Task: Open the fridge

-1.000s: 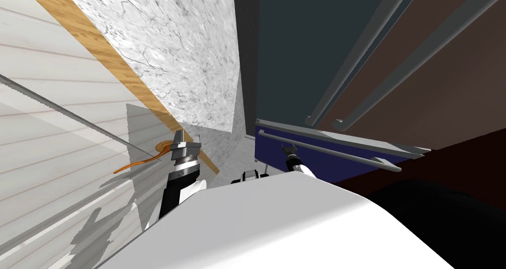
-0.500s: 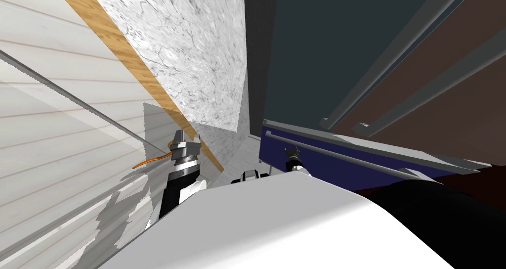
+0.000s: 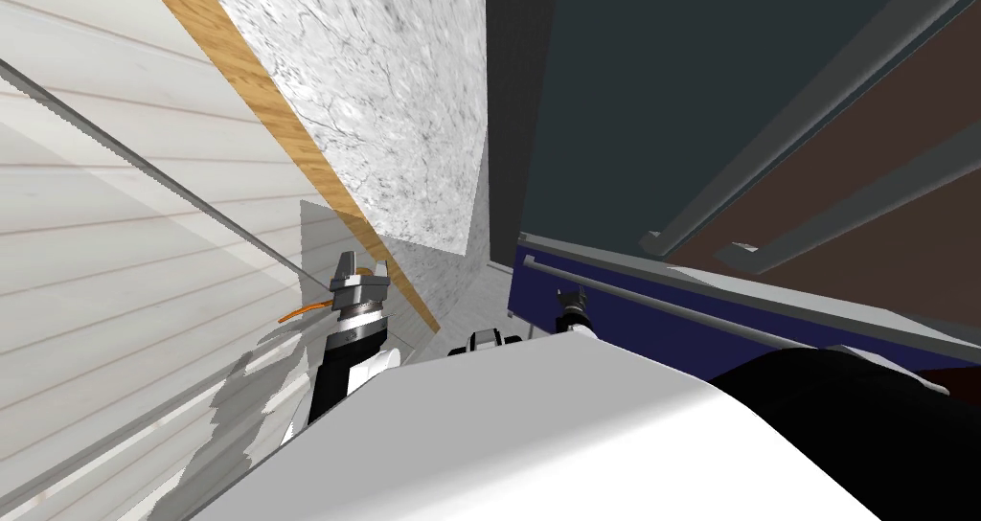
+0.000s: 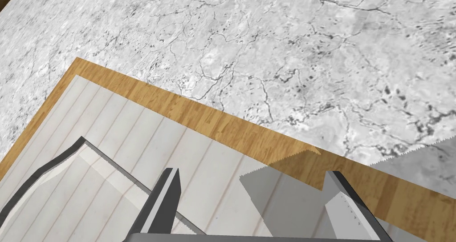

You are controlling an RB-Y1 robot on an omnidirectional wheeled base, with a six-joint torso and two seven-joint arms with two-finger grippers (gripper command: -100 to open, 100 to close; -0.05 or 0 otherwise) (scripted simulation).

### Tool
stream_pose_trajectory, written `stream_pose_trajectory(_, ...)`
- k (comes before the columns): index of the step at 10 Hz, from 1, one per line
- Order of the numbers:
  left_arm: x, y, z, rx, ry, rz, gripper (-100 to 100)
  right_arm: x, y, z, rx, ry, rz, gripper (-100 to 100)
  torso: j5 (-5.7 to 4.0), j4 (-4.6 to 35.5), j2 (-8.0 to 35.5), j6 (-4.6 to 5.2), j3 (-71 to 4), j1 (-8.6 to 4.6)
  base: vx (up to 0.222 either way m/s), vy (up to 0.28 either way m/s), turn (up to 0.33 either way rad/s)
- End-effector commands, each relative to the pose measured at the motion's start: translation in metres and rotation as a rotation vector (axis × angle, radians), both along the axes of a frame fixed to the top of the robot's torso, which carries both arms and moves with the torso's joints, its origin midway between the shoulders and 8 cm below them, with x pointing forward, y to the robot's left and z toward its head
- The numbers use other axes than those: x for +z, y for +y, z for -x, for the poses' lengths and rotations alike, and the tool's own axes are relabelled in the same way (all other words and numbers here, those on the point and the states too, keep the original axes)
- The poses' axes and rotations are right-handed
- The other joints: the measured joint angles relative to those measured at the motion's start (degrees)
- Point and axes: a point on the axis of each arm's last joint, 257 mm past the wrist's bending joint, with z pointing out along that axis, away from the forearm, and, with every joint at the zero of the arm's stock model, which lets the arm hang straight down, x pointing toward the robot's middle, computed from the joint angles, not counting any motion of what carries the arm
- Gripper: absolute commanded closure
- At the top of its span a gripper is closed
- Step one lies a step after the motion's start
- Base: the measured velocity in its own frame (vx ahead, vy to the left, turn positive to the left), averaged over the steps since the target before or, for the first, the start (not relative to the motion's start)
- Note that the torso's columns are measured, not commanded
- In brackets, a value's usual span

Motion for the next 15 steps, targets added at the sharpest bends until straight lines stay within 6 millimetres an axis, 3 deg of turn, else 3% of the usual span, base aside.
stream_pose_trajectory(1, 0.000, 0.000, 0.000, 0.000, 0.000, 0.000, 0, 0.004, -0.009, 0.001, -0.017, 0.038, 0.112, -100, 0.05, 0.06, 0.06, -0.05, 0.01, -0.04, 0.038, 0.086, 0.142)
stream_pose_trajectory(7, 0.000, 0.000, 0.000, 0.000, 0.000, 0.000, 0, 0.012, -0.032, 0.017, -0.068, 0.122, 0.345, -100, 0.26, 0.14, -0.05, -0.31, -0.09, 0.26, 0.049, 0.066, 0.081)
stream_pose_trajectory(11, 0.000, 0.000, 0.000, 0.000, 0.000, 0.000, 0, 0.013, -0.032, 0.017, -0.065, 0.122, 0.353, -100, 0.43, 0.27, 0.01, -0.49, -0.07, 0.36, 0.010, 0.020, 0.012)
stream_pose_trajectory(15, 0.000, 0.000, 0.000, 0.000, 0.000, 0.000, 0, 0.022, -0.043, 0.024, -0.089, 0.162, 0.488, -100, 0.53, 0.20, -0.39, -0.71, -0.32, 0.72, 0.032, 0.055, 0.079)
